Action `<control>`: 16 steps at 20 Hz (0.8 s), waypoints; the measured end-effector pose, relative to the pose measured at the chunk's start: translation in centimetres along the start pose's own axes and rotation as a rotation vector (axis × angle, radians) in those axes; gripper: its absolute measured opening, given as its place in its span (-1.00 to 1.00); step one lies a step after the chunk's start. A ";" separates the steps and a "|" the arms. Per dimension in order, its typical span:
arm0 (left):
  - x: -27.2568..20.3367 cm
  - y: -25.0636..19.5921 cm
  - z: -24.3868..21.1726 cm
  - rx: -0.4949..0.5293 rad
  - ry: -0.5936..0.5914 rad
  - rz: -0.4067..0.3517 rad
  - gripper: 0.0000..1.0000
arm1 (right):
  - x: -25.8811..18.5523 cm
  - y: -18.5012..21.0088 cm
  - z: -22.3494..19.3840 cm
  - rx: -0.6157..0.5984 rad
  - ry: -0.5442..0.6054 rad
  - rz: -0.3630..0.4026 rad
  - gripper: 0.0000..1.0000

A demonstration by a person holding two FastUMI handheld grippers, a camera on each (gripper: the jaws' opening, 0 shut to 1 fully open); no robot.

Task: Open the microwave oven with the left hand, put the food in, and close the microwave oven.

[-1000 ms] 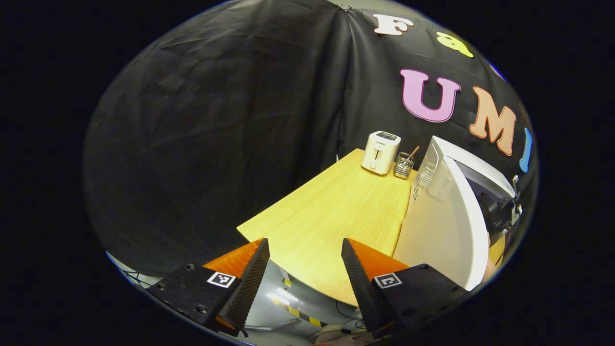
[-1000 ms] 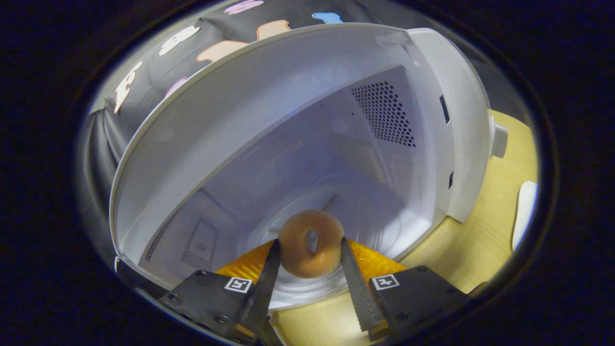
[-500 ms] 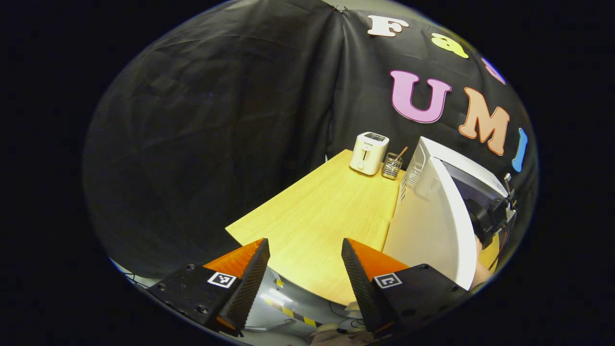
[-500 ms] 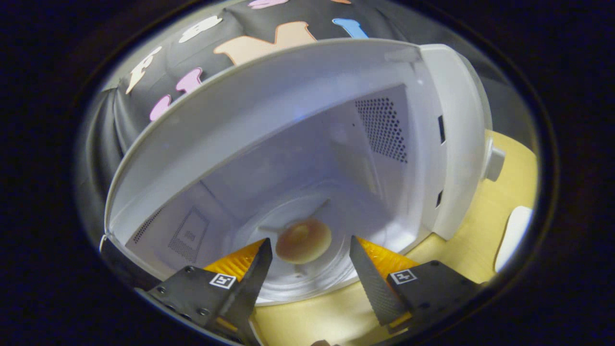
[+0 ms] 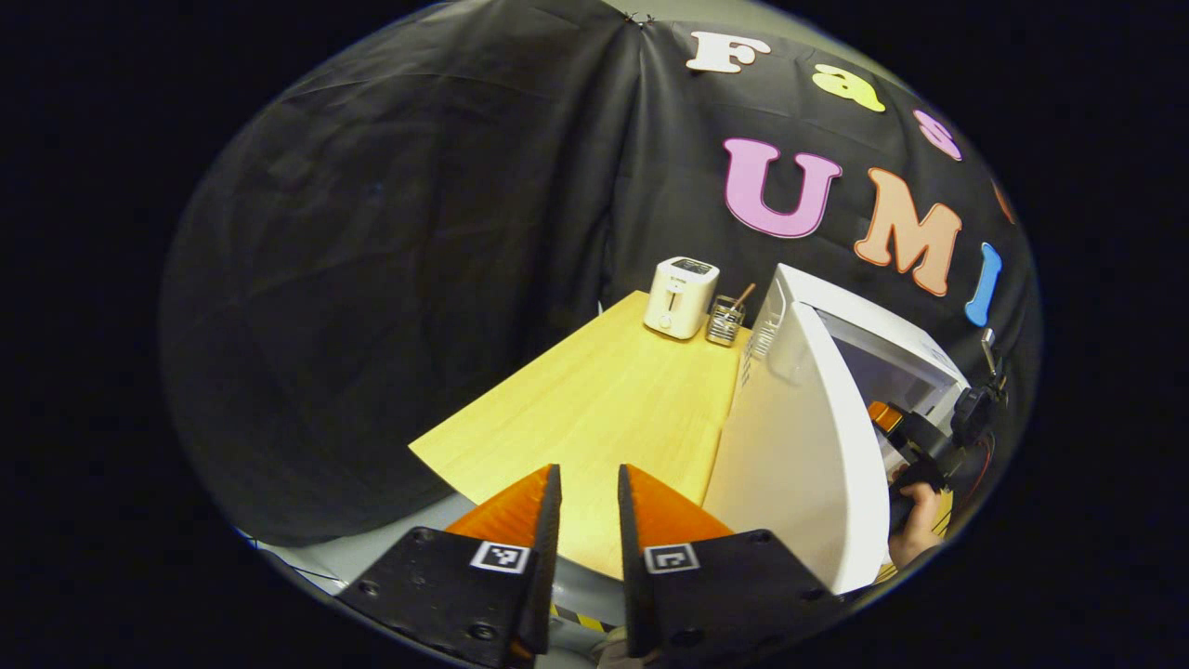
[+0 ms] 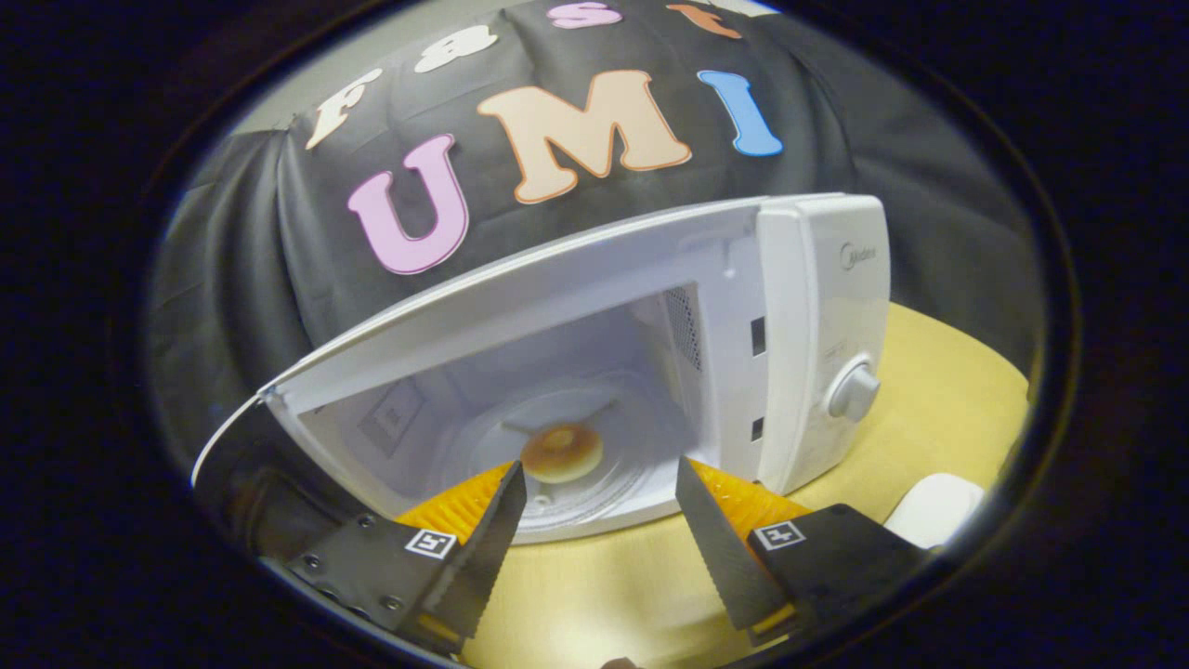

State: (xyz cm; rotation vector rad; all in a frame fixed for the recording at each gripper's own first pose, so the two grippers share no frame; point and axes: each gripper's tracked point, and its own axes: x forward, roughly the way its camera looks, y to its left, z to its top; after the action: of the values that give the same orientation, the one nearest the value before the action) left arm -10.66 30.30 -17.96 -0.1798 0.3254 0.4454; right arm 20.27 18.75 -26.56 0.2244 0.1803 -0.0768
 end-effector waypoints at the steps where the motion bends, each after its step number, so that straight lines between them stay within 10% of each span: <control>1: 0.2 -0.1 -0.2 0.007 0.006 -0.004 -0.82 | -0.7 -0.1 0.2 -0.013 0.000 0.013 0.83; 16: -1.2 -3.2 -1.8 0.248 0.084 -0.123 -0.98 | -13.2 -6.9 4.6 -0.211 0.046 0.085 0.83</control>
State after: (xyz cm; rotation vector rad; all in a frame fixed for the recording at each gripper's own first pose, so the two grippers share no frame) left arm -10.68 26.56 -18.88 0.0238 0.4468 0.2731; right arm 7.40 11.73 -21.17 0.0232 0.2228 0.0325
